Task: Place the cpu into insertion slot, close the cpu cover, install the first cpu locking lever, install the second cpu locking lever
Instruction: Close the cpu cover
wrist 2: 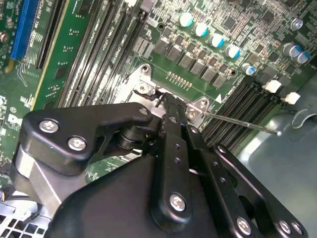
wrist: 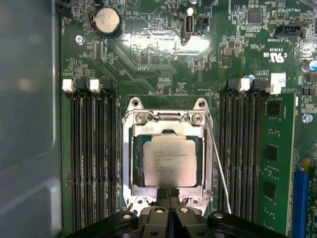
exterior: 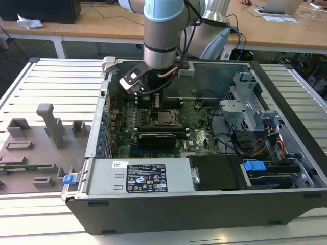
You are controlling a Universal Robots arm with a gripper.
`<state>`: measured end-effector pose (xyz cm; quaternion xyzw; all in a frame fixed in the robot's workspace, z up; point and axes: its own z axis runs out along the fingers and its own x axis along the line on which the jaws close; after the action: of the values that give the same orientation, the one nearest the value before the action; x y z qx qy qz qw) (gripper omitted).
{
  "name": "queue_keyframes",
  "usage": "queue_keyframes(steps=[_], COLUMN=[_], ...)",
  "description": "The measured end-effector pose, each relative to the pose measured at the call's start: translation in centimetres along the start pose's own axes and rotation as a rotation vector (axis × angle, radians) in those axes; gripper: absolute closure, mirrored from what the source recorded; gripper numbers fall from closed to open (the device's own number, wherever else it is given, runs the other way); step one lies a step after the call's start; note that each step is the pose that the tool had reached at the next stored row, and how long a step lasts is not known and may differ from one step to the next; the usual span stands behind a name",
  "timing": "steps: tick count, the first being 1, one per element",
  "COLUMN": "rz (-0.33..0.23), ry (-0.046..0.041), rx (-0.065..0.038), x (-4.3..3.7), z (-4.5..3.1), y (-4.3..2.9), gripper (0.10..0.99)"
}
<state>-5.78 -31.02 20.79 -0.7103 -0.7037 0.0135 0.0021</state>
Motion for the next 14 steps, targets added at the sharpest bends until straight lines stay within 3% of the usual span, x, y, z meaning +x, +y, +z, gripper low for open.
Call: queue_keyframes(steps=[2,4,8,11,14], rz=[-0.001,-0.002,-0.005,-0.006,-0.006], ry=[-0.0001,-0.0001,0.0037,0.0064,0.0064], rx=[0.000,0.001,0.002,0.002,0.002], x=[0.00,0.01,0.03,0.04,0.02], z=[0.02,0.09,0.08,0.05,-0.69], y=[0.63,2.19,4.25,4.84,4.83], gripper=[0.980,0.980,0.980,0.980,0.980])
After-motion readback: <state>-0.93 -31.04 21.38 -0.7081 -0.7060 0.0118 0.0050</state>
